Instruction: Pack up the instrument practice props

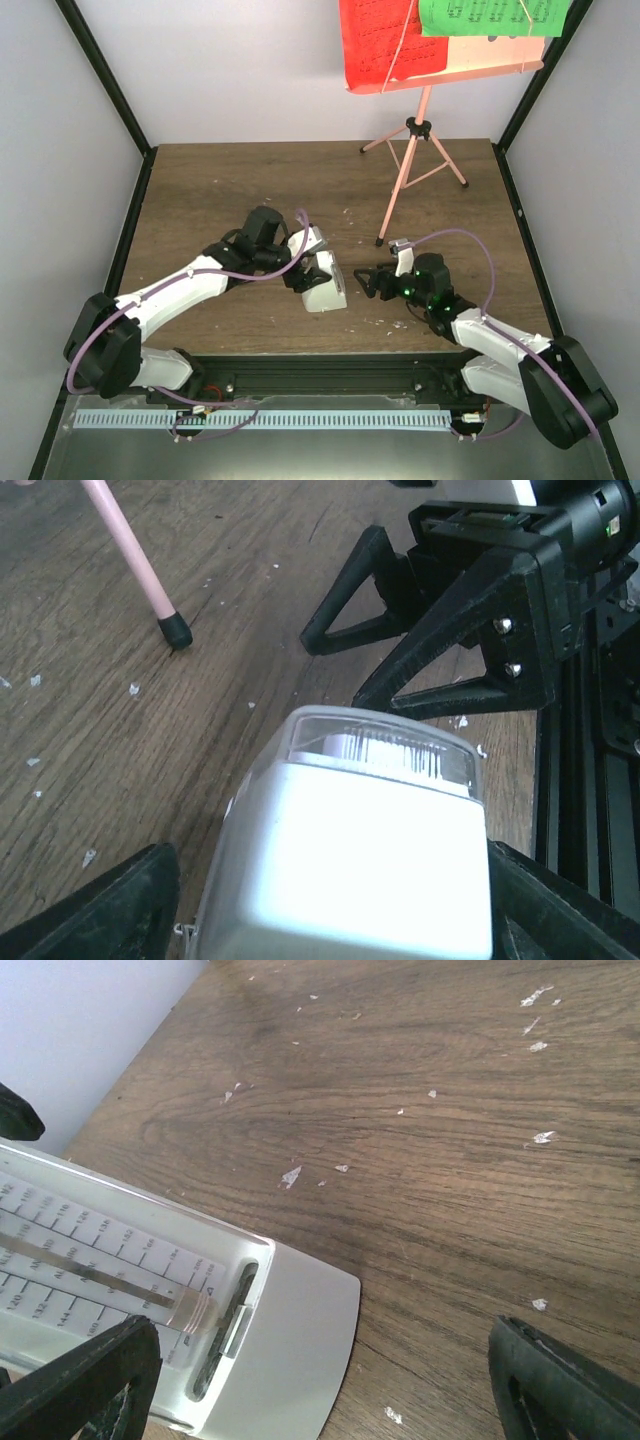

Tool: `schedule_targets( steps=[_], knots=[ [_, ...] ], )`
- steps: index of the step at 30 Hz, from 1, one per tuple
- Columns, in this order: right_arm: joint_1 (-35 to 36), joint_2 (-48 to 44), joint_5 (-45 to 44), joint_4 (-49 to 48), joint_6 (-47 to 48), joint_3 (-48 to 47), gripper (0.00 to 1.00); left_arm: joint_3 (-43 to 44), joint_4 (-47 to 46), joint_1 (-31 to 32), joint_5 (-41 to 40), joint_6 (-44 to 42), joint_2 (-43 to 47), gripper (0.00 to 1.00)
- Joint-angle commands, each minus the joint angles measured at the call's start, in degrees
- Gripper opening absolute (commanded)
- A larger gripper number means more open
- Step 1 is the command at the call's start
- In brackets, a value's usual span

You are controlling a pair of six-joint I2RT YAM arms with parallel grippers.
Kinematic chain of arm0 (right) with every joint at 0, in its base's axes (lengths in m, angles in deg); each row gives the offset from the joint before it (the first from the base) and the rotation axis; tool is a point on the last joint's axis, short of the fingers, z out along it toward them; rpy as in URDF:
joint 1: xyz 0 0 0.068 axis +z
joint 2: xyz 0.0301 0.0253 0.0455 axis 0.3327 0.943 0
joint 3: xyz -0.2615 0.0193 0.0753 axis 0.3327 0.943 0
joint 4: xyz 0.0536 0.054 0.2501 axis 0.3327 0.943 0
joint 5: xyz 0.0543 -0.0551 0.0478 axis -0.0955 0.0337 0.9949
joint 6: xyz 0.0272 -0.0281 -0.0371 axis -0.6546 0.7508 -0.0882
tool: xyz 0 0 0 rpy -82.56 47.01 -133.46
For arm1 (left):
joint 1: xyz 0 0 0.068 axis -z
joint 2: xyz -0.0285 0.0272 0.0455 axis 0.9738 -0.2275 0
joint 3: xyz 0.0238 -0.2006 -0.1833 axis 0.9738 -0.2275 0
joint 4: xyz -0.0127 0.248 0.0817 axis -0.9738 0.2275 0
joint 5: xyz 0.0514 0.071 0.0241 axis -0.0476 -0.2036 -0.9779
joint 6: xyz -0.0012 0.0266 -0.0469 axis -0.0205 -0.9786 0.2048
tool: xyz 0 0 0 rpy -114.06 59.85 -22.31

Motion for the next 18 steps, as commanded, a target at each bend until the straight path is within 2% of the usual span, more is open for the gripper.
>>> schedule_targets(
  steps=[1, 4, 10, 14, 18],
  knots=[
    [-0.04, 1.34, 0.78, -3.13, -0.5, 0.75, 0.9, -0.16, -2.41, 0.22, 0.79, 1.45, -0.36, 0.84],
    [-0.04, 1.85, 1.71, -4.67, -0.66, 1.39, 0.9, 1.3, -1.4, 0.24, 2.03, 2.11, -2.72, 0.83],
    [-0.04, -0.25, 3.19, -7.87, 1.24, 3.75, 0.93, 2.53, -0.48, -1.18, 3.02, 3.33, -3.61, 0.69],
    [-0.04, -2.16, 5.46, -8.15, 4.12, 3.6, 0.98, 3.53, -0.97, -5.45, 9.18, 6.62, -4.59, 0.65],
    [0.42, -2.35, 7.52, -8.44, 8.99, 1.37, 1.0, 7.16, 2.57, -7.83, 12.31, 7.51, -7.68, 0.61]
  ],
)
